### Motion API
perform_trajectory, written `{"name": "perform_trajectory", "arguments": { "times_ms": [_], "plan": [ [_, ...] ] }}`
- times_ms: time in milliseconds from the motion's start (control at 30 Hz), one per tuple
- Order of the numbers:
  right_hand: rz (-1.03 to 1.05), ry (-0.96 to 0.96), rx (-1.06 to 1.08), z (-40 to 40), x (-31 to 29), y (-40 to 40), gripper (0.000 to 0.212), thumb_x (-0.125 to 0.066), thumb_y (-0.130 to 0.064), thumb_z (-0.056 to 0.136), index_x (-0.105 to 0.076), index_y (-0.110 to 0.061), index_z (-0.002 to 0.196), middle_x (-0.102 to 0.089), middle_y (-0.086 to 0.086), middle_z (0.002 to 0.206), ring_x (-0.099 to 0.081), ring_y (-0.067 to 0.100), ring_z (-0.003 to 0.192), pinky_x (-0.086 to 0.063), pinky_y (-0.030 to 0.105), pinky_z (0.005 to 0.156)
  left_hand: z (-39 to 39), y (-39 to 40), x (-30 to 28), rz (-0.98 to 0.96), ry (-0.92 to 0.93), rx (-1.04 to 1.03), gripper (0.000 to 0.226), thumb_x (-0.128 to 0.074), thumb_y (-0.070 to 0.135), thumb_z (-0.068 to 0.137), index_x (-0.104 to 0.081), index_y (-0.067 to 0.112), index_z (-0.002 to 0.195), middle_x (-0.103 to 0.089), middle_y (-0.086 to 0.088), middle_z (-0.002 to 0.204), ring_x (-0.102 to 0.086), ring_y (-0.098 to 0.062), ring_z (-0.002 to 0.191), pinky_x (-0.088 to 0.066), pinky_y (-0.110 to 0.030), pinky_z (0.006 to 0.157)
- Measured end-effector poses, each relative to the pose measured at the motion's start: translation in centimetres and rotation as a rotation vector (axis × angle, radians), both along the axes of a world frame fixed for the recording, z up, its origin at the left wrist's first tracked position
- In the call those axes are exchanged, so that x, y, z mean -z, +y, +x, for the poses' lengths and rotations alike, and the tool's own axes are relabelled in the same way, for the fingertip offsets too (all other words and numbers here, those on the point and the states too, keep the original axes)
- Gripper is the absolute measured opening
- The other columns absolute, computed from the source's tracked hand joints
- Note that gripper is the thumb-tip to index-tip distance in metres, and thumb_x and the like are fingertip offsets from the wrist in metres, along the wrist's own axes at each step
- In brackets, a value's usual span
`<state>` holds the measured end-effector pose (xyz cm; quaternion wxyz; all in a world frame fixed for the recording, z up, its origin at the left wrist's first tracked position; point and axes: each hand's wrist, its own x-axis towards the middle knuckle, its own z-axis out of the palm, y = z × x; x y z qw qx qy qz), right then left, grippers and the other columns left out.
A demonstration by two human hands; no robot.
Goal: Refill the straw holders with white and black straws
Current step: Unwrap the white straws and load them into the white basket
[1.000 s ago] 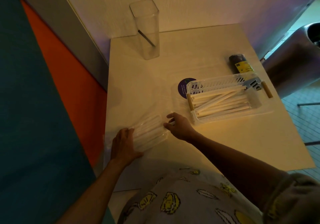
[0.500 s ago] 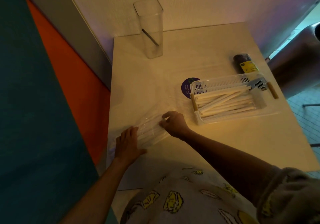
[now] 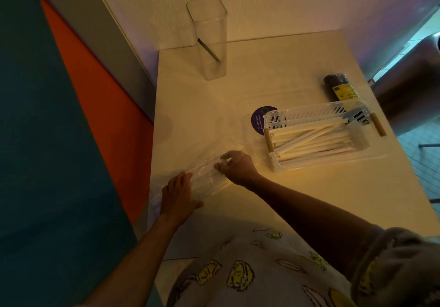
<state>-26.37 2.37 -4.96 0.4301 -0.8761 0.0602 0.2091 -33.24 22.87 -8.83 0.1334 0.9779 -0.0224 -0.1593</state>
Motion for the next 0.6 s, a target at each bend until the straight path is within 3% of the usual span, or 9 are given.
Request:
{"name": "perform_trajectory", "arguments": {
  "times_ms": [200,367,500,600],
  "plan": [
    [-0.005,0.006,0.009,0.24,-0.47,0.06,0.028,-0.071,-0.036,0.087,-0.068,-0.011,0.101,-0.063,0.003,0.105,-0.060,0.015,0.093,-0.055,0.030,0.080,0.04,-0.01,-0.01,0.007,-0.008,0.009,0.091,-0.077,0.052,0.070,-0.033,0.018,0.142,-0.037,-0.006,0.145,-0.035,-0.028,0.133,-0.036,-0.045,0.104],
    [0.033,-0.003,-0.041,0.70,-0.68,-0.03,0.032,-0.073,-0.031,0.086,-0.066,-0.014,0.113,-0.066,0.004,0.111,-0.062,0.015,0.095,-0.054,0.027,0.078,0.30,-0.05,0.00,-0.013,0.004,-0.007,0.094,-0.079,0.052,0.068,-0.033,0.016,0.143,-0.037,-0.007,0.147,-0.036,-0.029,0.133,-0.038,-0.045,0.104],
    [-0.002,-0.052,-0.247,0.46,-0.44,0.03,0.052,-0.073,-0.035,0.086,-0.058,-0.017,0.133,-0.061,0.007,0.127,-0.060,0.019,0.111,-0.051,0.031,0.092,0.28,-0.08,0.08,-0.002,0.007,0.006,0.095,-0.077,0.053,0.070,-0.031,0.015,0.144,-0.036,-0.008,0.146,-0.036,-0.029,0.133,-0.038,-0.045,0.104],
    [-0.072,-0.067,-0.345,0.57,-0.24,-0.20,0.042,-0.073,-0.034,0.086,-0.065,-0.016,0.123,-0.059,0.005,0.127,-0.055,0.017,0.112,-0.042,0.023,0.087,0.31,-0.18,0.00,0.000,0.001,0.012,0.092,-0.077,0.052,0.069,-0.034,0.015,0.142,-0.039,-0.008,0.145,-0.038,-0.030,0.132,-0.039,-0.045,0.103]
  ]
}}
